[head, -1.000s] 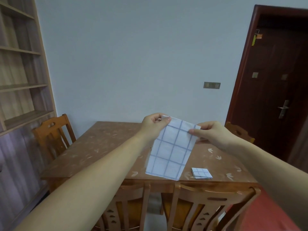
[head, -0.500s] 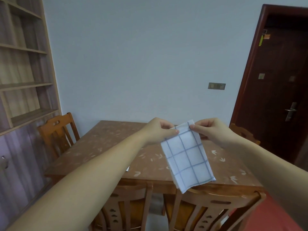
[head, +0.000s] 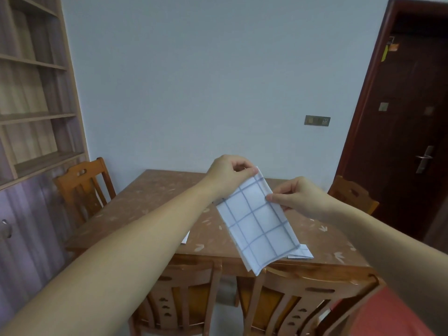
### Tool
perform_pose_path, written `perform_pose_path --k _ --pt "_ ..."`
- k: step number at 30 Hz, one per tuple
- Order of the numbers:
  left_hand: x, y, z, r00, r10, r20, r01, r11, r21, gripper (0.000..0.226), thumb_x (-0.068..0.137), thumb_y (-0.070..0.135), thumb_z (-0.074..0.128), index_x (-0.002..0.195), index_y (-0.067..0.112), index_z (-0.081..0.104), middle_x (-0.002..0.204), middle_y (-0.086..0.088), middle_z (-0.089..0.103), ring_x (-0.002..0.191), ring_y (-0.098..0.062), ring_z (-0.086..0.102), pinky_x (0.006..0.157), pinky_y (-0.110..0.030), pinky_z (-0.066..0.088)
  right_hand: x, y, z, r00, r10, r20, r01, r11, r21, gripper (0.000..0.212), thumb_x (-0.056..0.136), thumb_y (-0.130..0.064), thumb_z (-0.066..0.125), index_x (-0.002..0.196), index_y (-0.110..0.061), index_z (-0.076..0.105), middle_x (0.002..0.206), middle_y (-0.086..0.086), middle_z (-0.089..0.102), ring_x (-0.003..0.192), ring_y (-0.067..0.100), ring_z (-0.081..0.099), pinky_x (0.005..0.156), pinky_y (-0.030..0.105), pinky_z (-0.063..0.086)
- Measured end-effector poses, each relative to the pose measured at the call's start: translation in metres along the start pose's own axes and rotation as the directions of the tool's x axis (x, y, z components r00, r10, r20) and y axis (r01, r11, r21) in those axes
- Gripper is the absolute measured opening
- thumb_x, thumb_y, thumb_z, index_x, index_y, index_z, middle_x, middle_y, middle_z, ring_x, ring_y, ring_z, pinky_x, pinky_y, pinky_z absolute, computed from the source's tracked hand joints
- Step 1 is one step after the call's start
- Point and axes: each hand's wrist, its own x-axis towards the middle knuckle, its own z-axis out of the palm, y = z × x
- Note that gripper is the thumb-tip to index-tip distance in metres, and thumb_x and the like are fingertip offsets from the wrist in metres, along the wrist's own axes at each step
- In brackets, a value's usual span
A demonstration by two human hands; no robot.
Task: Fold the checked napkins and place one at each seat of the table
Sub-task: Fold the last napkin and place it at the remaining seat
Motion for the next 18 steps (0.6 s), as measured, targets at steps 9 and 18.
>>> perform_pose_path --k 9,18 --pt "0.006 0.002 -0.019 0.996 0.072 -0.056 -0.071 0.997 0.034 0.014 0.087 0.025 0.069 0.074 0.028 0.072 0.077 0.004 0.071 0.067 -0.002 0.058 0.065 -0.013 0.044 -0.005 0.021 0.003 0.989 0.098 0.107 -0.052 0.929 -0.365 0.013 0.086 -0.023 0.073 0.076 -0.02 0.081 0.069 0.002 0.075 0.067 0.01 0.067 0.076 0.034 0.058" --pt "-0.002 0.016 -0.012 0.995 0.094 0.027 -0.093 0.995 -0.036 0.009 0.087 0.025 0.071 0.078 0.024 0.074 0.081 -0.004 0.073 0.069 -0.004 0.06 0.07 -0.018 0.047 -0.002 -0.006 0.004 0.998 -0.02 0.062 0.034 0.969 -0.245 0.015 0.088 -0.029 0.07 0.093 -0.017 0.078 0.087 -0.004 0.076 0.073 -0.001 0.066 0.067 0.014 0.049"
